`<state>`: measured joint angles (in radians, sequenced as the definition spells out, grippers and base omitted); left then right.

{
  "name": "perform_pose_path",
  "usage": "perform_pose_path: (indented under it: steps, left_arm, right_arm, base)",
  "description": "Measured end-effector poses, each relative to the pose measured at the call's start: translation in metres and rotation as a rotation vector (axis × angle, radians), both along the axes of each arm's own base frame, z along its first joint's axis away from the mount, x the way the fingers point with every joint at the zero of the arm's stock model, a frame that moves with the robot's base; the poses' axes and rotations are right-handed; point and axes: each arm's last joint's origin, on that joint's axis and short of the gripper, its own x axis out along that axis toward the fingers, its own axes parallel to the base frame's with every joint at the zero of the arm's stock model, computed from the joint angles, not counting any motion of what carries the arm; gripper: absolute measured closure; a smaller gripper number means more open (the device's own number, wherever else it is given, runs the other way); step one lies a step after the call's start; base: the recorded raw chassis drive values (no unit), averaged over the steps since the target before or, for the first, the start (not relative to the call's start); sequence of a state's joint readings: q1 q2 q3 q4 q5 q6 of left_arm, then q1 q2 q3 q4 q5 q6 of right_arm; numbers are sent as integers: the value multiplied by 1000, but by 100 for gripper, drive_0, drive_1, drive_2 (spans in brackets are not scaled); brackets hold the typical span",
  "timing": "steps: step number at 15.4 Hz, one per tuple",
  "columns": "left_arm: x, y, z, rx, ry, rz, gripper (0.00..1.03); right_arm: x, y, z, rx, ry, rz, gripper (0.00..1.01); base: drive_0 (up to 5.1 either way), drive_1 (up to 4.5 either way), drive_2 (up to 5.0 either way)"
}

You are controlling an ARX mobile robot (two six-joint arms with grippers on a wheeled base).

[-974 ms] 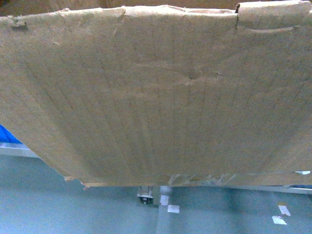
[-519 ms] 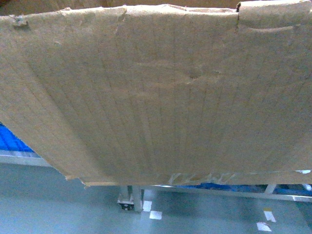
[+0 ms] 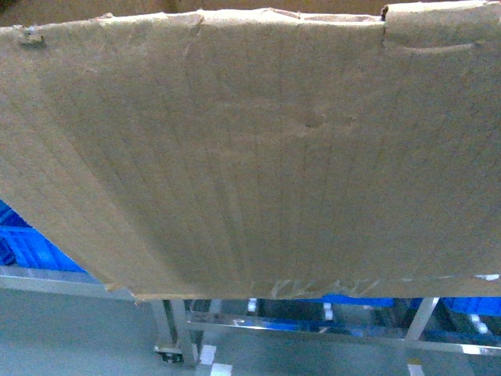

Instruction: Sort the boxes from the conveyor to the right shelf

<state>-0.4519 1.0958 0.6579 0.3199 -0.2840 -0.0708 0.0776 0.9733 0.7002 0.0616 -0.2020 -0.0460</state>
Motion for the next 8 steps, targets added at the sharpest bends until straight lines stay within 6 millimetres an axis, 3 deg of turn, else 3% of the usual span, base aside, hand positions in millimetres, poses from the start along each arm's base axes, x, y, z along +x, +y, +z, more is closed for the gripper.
perform_pose_path:
  steps: [5, 8]
  left_arm:
    - [1, -1, -2, 3, 7, -3, 101]
    - [0, 0, 1, -3, -6, -1, 101]
  right_arm:
    - [1, 0, -1, -1, 5, -1, 99]
    - [0, 0, 1, 1, -8, 1, 99]
  base:
    - [16, 16, 16]
    - [93, 144, -240]
